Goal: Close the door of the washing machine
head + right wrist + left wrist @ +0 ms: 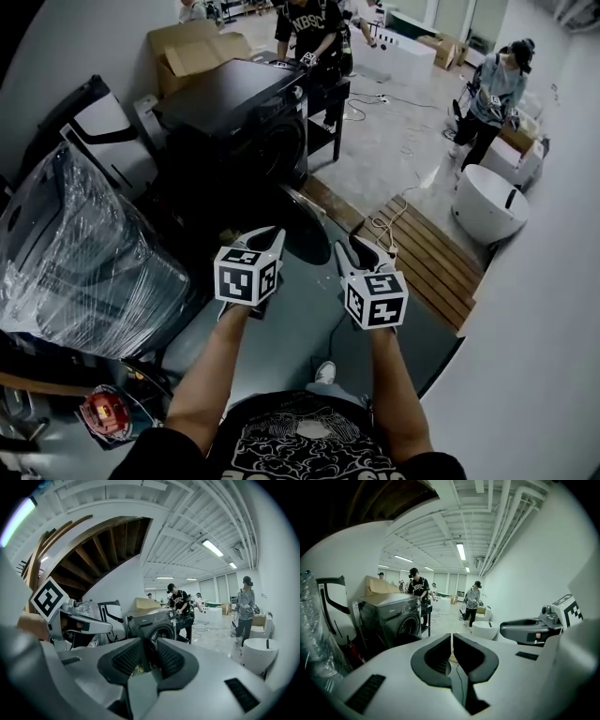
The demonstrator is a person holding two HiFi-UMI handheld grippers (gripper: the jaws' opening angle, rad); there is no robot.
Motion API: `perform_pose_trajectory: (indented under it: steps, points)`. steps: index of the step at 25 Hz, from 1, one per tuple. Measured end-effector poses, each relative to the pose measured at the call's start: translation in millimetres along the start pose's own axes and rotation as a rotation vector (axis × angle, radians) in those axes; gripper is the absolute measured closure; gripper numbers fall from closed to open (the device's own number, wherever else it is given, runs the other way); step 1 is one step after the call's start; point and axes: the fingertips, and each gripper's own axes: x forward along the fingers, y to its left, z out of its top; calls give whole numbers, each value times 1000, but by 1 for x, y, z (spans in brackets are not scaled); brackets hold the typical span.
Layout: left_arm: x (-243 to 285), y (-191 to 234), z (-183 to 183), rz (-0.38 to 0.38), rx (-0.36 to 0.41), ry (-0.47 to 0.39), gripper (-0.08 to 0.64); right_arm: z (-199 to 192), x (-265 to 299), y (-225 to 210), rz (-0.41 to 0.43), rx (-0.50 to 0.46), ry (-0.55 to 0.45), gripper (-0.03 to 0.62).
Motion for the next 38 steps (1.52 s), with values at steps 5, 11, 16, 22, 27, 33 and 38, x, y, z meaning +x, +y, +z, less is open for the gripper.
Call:
perform_pose_trajectory:
  steps: [5,11,16,22,27,33,38]
  points:
    - [12,-5,4,29,4,2,523,-3,12,-12,49,-4,17,466]
    - [24,-6,4,64,-11,6,523,-11,24,-17,113,-19,47,433]
    - [30,-7,-2,89,-13,25,523,-15,32,-16,175,-32,59,389]
    - [36,1,-8,107,-12,34,523,-25,46,-17,201,-63,89,376]
    - [44,14,-17,115,-33,34,523,-42,65,-22,200,-84,128,376]
    - [64,29,-38,104,-38,55,523,-69,95,-22,217,-107,172,376]
    - [94,38,-50,79,-8,74,523,-87,129,-25,212,-130,185,376]
